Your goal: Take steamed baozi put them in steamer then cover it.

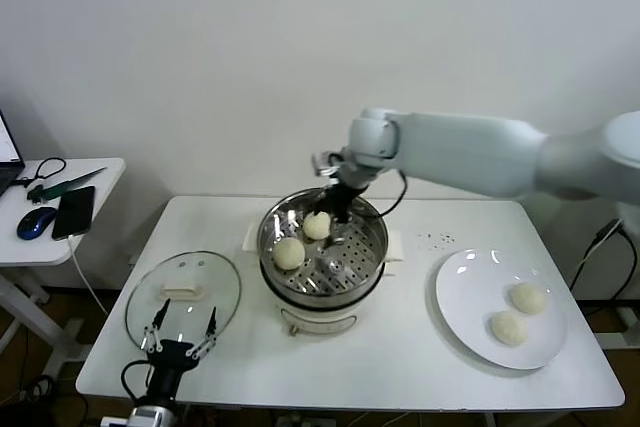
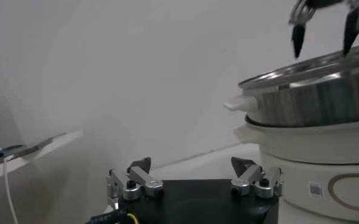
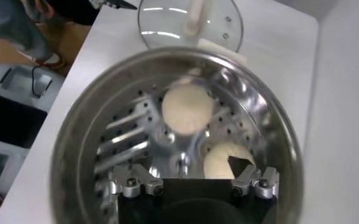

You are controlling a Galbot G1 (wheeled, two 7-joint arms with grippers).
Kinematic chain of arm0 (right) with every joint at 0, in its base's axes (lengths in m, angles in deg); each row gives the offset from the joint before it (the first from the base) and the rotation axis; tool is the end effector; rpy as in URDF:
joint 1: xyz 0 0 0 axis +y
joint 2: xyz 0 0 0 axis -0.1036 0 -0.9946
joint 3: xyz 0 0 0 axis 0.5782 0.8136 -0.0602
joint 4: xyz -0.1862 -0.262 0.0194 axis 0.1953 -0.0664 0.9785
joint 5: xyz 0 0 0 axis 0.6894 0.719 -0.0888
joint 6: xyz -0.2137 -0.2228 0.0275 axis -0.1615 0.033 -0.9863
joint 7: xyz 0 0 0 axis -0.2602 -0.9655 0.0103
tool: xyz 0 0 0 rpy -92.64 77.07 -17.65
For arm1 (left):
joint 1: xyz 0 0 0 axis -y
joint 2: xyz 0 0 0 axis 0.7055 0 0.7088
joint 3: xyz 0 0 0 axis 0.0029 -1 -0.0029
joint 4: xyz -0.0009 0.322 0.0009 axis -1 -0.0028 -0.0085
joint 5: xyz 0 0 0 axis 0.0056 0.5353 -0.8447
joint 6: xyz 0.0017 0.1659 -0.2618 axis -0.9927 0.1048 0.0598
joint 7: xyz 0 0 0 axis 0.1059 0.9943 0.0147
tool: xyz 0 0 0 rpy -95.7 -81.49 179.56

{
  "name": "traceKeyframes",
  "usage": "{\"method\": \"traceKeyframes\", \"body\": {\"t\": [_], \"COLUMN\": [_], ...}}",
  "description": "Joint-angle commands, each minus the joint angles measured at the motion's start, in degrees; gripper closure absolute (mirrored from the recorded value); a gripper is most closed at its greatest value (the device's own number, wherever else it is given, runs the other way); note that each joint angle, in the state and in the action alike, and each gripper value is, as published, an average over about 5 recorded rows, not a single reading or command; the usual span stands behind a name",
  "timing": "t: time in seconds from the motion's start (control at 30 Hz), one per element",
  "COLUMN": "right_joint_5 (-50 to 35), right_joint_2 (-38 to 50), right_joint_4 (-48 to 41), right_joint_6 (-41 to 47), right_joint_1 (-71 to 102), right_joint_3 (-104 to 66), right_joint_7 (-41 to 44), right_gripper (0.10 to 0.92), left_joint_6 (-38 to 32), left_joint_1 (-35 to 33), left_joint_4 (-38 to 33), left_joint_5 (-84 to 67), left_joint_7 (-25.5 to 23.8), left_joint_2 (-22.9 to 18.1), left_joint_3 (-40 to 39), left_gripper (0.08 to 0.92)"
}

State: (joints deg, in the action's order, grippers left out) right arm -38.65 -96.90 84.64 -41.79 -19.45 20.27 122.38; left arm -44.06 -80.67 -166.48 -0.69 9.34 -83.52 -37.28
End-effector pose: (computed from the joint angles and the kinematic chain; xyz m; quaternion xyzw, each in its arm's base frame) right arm 0.4952 0.0456 -0.0208 0.5905 -0.5412 0.5100 0.3135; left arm 0.1108 0.0670 -0.3451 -0.0101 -0.9891 -0.1422 0.0377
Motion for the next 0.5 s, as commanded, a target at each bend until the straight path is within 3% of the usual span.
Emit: {"method": "traceKeyframes", "body": {"t": [0.03, 0.27, 0.5], "right_joint_5": [8.07, 19.0, 30.27], "right_joint_2": [22.34, 34.56, 41.63], "right_joint_4": [13.35, 16.76, 14.91], "right_joint_6": [-1.93, -3.64, -4.97], "right_joint_1": [-5.11, 1.58, 23.67], "right_joint_3": [1.15, -0.24, -14.86], "right_joint_7": [2.7, 4.01, 4.81], "right_gripper": [0.203, 0.203, 0.203], "left_joint_6": [-0.11, 0.01, 0.14], "left_joint_1": [-0.18, -0.15, -0.6], "left_joint_4": [-0.01, -0.23, -0.34], "left_joint_5": [0.03, 0.17, 0.65], "left_joint_7": [0.02, 0.0, -0.04], "left_joint_2": [-0.06, -0.12, -0.48], "left_joint_3": [0.14, 0.34, 0.57], "left_gripper": [0.177, 0.177, 0.177]}}
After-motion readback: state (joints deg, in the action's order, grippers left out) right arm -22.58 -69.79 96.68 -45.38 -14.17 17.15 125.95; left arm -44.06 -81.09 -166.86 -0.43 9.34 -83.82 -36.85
